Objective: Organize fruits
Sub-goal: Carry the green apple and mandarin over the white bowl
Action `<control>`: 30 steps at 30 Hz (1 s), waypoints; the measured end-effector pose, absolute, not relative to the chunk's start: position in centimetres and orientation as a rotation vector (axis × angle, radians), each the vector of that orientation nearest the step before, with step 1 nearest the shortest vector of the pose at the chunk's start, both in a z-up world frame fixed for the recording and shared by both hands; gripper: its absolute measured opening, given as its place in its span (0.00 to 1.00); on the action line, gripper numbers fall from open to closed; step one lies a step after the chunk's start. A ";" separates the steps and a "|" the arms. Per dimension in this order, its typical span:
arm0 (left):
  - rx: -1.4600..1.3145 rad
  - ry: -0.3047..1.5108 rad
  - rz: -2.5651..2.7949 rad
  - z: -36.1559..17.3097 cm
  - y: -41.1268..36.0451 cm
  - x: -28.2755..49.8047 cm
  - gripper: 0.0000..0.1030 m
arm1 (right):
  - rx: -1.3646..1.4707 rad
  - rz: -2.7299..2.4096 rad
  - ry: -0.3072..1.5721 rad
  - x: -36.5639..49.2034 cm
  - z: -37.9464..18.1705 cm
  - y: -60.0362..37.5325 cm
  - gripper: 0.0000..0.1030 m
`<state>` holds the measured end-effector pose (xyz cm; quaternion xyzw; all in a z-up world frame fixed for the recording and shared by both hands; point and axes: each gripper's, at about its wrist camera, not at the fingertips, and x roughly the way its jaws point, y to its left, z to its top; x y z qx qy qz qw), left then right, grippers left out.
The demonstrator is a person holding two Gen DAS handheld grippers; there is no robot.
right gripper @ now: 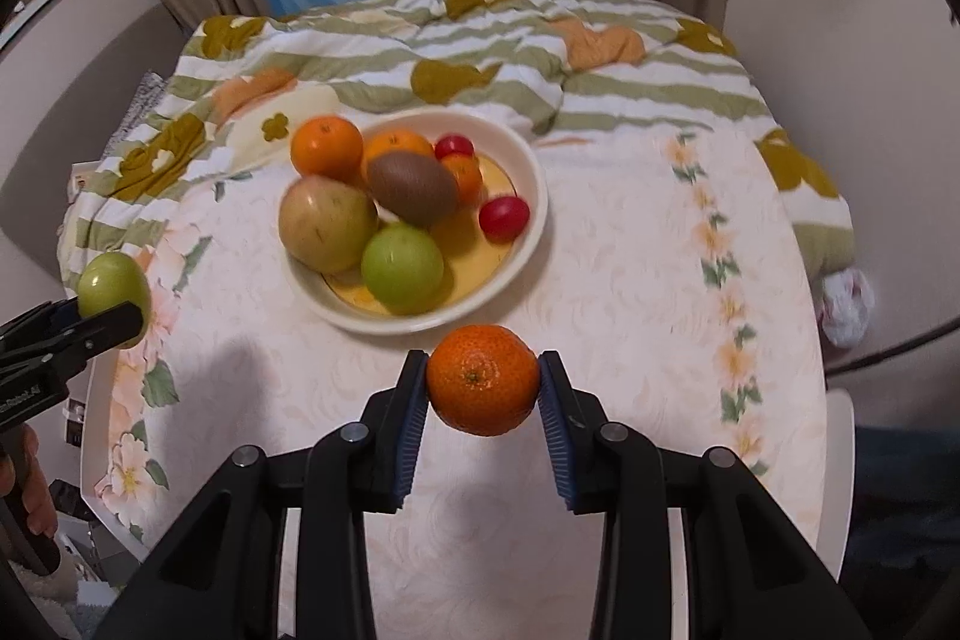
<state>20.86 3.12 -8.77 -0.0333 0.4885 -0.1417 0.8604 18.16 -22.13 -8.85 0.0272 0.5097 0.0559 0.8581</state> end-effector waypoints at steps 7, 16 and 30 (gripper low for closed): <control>-0.084 0.997 -0.256 -7.3 -1.0 22.2 0.62 | 0.031 0.206 1.046 20.5 -7.7 -24.3 0.32; -0.095 0.983 -0.235 -7.2 -6.9 25.8 0.62 | -0.012 0.284 1.027 24.3 -7.2 -28.6 0.32; -0.038 1.024 -0.271 -10.4 -14.7 33.0 0.62 | -0.013 0.324 1.051 29.3 -9.5 -33.5 0.32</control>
